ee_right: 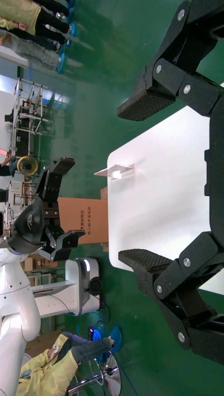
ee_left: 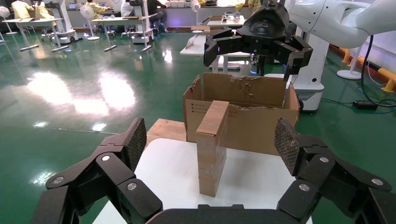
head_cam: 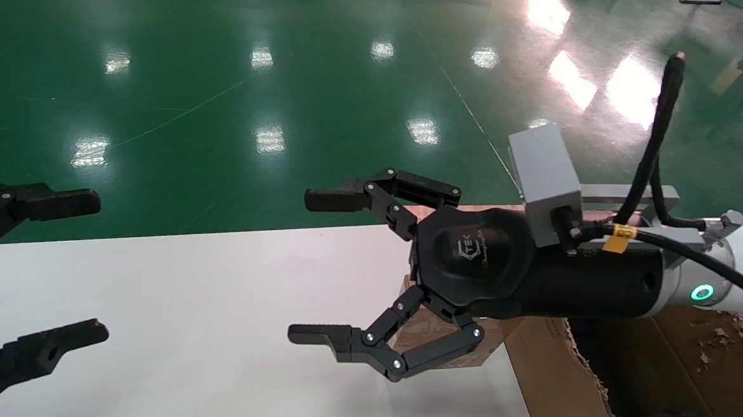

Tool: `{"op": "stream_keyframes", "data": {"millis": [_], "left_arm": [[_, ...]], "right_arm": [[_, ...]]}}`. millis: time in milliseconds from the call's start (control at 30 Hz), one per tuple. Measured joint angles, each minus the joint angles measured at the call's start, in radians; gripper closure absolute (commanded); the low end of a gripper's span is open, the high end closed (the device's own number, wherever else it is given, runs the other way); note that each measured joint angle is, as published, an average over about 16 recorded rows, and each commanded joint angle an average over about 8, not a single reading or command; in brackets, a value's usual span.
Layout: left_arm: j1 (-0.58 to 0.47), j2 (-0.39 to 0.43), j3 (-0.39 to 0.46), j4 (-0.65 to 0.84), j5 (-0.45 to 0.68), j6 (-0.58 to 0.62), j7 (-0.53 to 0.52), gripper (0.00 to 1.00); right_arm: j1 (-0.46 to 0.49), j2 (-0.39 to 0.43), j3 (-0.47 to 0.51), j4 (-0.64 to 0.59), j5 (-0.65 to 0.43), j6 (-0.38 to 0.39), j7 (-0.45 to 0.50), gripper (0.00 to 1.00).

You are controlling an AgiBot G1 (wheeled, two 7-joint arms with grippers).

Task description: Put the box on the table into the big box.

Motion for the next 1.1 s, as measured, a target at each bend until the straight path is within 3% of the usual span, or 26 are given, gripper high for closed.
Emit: {"op": "stream_keyframes", "data": {"millis": [600,733,867,1000,1100], "left_arm": [[0.0,0.0,0.0,0.0,0.0,0.0,0.0,0.02],[0.0,0.0,0.0,0.0,0.0,0.0,0.0,0.37],[0.0,0.0,0.0,0.0,0.0,0.0,0.0,0.84],[0.0,0.0,0.0,0.0,0.0,0.0,0.0,1.0],[0.0,0.0,0.0,0.0,0.0,0.0,0.0,1.0]], "right_arm": [[-0.001,0.009,0.001,-0.005,-0.005,-0.006,-0.004,0.0],[0.002,0.026,0.0,-0.017,-0.015,-0.021,-0.014,0.0],[0.016,0.052,-0.007,-0.04,-0.034,-0.044,-0.032,0.0],[0.039,0.087,-0.029,-0.07,-0.057,-0.068,-0.058,0.0],[0.064,0.112,-0.058,-0.096,-0.075,-0.083,-0.08,0.0]]}}
